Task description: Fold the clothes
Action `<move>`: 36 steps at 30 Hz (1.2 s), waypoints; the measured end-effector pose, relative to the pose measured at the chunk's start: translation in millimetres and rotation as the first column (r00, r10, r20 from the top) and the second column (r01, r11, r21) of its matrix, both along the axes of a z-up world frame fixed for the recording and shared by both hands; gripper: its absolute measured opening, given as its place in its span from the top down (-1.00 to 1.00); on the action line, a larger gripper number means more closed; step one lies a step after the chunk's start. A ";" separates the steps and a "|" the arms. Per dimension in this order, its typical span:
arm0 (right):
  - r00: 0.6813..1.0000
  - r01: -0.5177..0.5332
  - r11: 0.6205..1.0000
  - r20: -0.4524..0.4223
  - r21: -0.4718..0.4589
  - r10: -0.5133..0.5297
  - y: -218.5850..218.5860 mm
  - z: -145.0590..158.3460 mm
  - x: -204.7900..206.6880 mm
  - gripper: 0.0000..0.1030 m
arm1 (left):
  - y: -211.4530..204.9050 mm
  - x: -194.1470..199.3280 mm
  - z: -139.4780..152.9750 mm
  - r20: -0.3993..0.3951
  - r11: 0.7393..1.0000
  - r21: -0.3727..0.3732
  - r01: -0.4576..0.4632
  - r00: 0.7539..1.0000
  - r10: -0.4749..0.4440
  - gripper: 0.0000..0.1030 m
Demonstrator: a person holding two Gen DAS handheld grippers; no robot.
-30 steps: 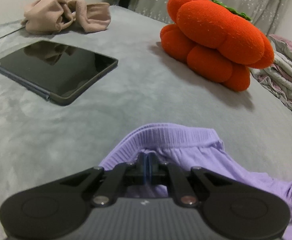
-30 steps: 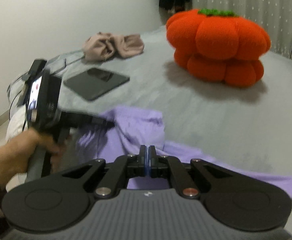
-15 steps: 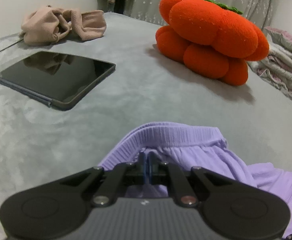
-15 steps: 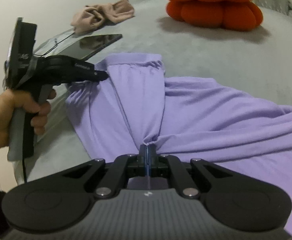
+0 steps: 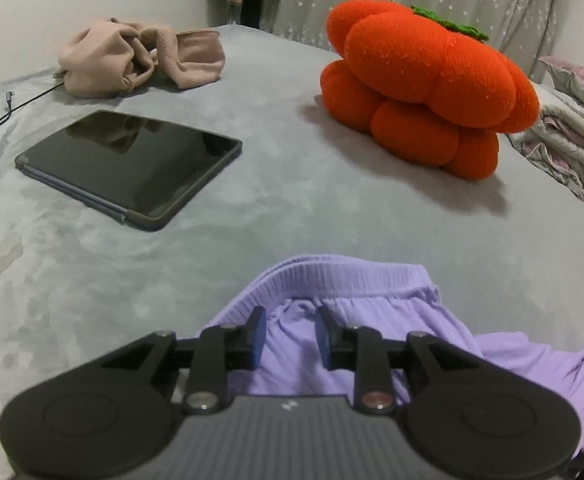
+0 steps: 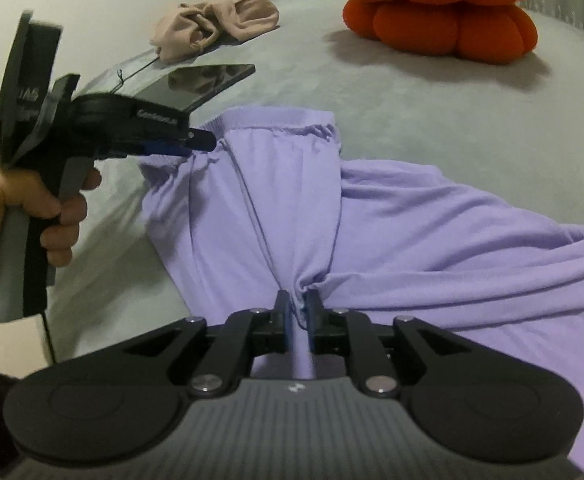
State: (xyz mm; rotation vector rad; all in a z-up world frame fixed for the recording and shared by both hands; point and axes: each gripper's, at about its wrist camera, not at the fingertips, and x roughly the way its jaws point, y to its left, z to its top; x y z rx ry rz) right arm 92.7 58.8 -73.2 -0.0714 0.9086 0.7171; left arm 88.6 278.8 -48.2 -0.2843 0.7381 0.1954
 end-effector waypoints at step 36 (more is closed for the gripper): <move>0.997 0.072 0.972 0.018 0.225 -0.078 47.7 -7.6 110.3 0.84 | 58.7 7.7 -31.6 0.050 0.941 -0.337 0.025 0.999 -0.008 0.74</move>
